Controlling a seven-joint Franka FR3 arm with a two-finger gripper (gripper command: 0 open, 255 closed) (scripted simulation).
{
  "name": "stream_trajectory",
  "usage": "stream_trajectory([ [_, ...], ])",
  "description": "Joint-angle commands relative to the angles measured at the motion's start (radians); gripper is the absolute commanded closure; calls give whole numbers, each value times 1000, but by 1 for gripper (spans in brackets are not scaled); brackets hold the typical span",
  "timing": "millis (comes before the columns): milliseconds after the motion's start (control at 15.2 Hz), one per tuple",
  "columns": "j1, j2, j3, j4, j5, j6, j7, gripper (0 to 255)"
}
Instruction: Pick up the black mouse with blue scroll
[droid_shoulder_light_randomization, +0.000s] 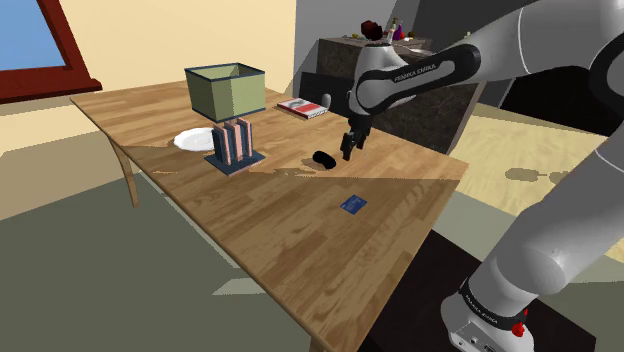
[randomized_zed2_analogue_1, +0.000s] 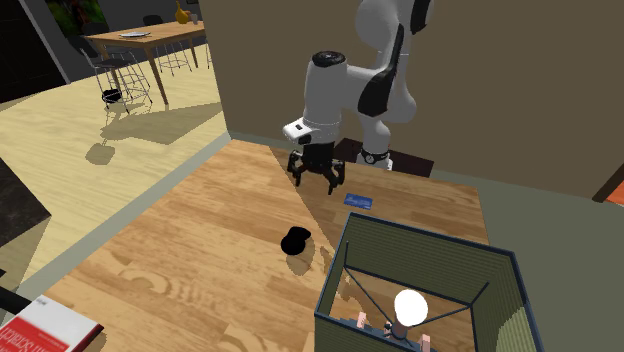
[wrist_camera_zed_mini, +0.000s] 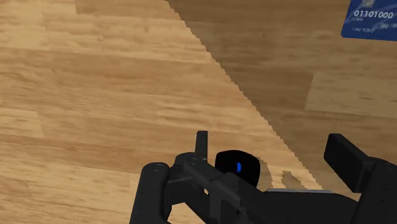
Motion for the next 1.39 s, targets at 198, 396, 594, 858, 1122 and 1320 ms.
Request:
stream_trajectory([
  [198,3,182,-2,143,37,85,-46,0],
  [396,1,288,2,239,61,120,-76,0],
  [594,-2,352,6,291,74,146,-91,0],
  [858,-2,378,6,270,74,194,-91,0],
  [1122,-2,396,6,258,74,224,-91,0],
  [1320,-3,395,6,257,74,225,-92,255],
])
